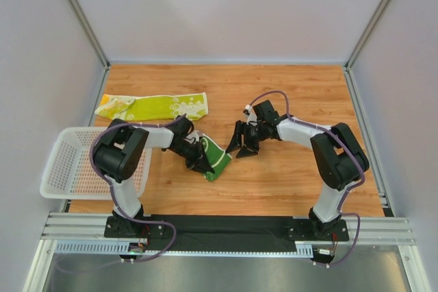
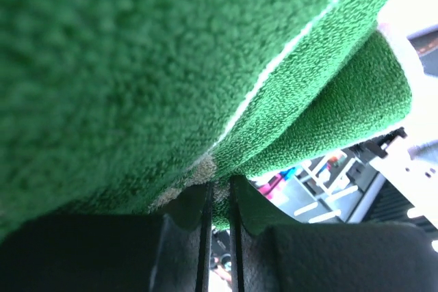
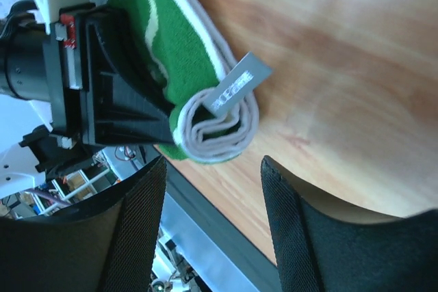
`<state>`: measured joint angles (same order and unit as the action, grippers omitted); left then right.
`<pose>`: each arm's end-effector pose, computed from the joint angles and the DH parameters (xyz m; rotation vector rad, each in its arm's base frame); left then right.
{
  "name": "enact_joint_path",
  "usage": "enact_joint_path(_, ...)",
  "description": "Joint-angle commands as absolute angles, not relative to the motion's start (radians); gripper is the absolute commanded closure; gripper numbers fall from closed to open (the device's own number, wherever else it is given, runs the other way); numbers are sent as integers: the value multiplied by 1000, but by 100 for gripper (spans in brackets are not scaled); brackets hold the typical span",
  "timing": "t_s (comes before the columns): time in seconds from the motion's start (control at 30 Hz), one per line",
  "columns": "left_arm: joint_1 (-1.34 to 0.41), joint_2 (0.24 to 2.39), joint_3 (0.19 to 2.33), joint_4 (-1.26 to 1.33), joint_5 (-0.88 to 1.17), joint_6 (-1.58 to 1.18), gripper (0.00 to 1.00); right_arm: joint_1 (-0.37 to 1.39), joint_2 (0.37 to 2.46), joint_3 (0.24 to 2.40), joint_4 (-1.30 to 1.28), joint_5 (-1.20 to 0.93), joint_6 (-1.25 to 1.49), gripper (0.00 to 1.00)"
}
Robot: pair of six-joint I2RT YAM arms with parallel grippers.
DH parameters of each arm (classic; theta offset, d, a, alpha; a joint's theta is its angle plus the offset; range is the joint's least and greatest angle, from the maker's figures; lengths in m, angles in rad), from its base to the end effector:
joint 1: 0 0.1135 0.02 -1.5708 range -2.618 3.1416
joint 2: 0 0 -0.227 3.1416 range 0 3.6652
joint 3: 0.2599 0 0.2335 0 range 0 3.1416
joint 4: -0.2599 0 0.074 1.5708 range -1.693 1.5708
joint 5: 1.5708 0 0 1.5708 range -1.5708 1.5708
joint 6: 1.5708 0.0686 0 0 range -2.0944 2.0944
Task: Roll the towels
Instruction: Roll the towel
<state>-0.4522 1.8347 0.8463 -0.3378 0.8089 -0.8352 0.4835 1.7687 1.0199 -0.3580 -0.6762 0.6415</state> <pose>0.2327 -0.1682 0.0594 0.3646 -2.6075 1.0942 0.2703 0.1904 0.1124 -0.0111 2.8735 1.2125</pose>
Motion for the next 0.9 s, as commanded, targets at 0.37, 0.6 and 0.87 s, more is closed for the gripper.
enact_joint_path(0.37,-414,2003,844,-321,788,-848,100,561,1904,1012,-124,-643,732,41)
enact_joint_path(0.6,-416,2013,877,-345,799,-839,100,563,1947,1028,-106,-614,749,53)
enact_joint_path(0.87,-416,2022,926,-382,805,-795,100,531,2039,1199,-372,-465,677,86)
